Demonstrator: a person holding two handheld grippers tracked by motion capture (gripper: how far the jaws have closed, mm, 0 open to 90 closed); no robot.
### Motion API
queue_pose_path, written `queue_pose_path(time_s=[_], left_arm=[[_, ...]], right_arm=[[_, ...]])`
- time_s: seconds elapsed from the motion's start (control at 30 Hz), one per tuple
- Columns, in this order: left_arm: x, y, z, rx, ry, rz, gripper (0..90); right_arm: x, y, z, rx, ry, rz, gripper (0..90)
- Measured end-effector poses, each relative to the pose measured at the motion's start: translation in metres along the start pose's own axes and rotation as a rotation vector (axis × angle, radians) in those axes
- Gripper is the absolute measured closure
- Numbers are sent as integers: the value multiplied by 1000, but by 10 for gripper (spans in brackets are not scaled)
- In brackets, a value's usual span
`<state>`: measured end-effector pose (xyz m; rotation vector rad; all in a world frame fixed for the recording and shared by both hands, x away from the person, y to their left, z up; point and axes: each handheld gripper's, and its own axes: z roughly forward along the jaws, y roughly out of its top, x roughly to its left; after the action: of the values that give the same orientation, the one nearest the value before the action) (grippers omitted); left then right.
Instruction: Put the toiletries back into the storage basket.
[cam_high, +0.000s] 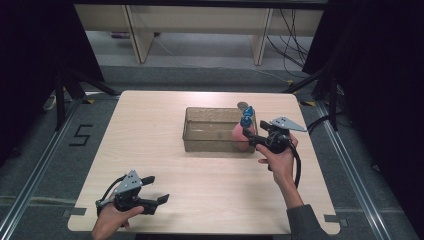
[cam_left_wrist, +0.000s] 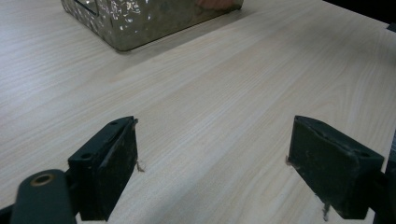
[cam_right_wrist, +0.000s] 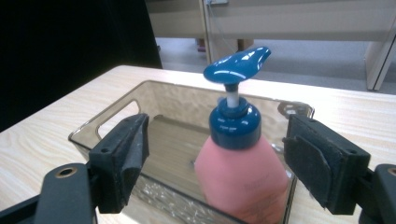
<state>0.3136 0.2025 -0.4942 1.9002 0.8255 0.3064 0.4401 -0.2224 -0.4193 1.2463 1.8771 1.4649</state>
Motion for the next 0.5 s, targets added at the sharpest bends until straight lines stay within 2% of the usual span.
queue_pose_path(time_s=[0.03,0.07,0.1,0.2,0.43,0.5], left_arm=[[1,0,1,-6,-8,2,152],[0,0,1,-6,-8,-2,152],[0,0,1,-6,-8,-2,152],[0,0,0,0,-2,2,152],[1,0,1,-6,-8,3,152],[0,0,0,2,0,2,152]], right_arm=[[-1,0,-1,4,-1,-18,230],[2,-2,-3,9,3,11,230],[2,-2,-3,9,3,11,230],[1,-2,-5,-2,6,-26,230],[8,-4,-10,7,20,-2,230],[8,-4,-13,14,21,-34,230]])
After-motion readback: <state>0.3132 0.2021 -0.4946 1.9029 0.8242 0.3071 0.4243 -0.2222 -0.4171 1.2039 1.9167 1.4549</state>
